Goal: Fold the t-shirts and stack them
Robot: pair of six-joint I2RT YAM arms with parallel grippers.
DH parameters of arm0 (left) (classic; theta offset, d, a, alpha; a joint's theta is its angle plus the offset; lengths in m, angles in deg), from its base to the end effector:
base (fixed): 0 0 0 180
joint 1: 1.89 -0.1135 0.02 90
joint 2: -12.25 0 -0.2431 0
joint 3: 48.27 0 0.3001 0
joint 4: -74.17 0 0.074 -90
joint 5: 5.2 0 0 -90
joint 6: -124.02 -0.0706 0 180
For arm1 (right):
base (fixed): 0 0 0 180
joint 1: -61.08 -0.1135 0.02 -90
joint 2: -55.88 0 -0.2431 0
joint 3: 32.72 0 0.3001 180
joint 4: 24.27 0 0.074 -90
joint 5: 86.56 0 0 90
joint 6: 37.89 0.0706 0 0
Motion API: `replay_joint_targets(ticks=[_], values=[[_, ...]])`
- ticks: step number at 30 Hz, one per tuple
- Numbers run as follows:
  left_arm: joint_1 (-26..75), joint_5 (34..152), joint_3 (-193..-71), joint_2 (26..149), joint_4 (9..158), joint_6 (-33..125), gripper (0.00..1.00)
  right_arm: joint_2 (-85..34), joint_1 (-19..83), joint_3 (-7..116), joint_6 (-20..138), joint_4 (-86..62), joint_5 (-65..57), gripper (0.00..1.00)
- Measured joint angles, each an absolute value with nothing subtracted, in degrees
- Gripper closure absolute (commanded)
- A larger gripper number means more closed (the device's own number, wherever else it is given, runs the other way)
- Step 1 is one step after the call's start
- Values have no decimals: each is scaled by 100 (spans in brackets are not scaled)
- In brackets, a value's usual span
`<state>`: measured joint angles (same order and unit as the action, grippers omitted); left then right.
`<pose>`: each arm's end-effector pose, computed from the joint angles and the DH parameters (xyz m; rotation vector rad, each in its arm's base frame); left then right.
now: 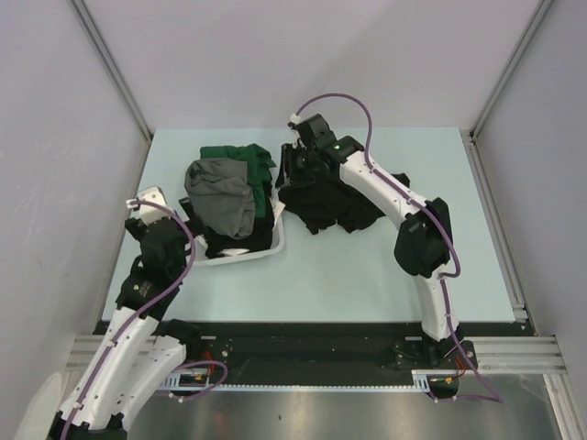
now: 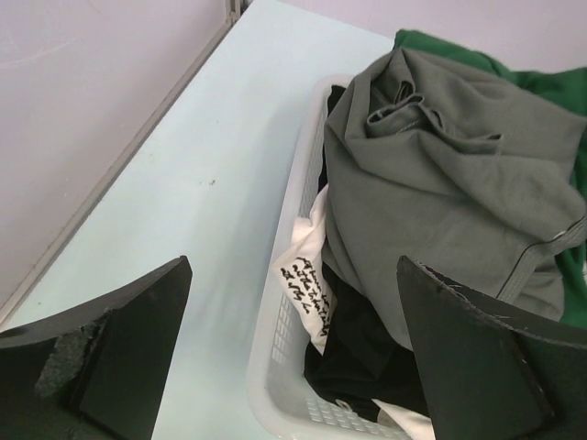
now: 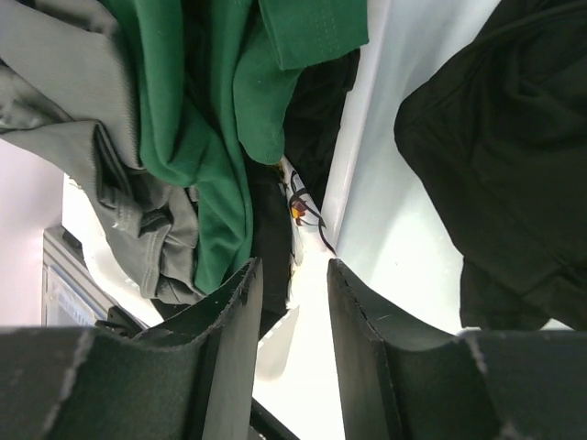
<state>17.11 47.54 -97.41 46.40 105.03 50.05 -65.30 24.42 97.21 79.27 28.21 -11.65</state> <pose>0.2351 -0.0357 0.2920 -0.3973 1.7486 0.1636 0.4264 0.3403 0.2689 -0.3425 2.4407 0.8324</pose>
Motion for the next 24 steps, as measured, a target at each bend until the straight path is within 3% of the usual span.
replay_joint_targets(ticks=[24], values=[[1711, 4717, -10768, 4863, 10652, 4751, 0, -6675, 2265, 8899, 7710, 2720, -1425, 60]])
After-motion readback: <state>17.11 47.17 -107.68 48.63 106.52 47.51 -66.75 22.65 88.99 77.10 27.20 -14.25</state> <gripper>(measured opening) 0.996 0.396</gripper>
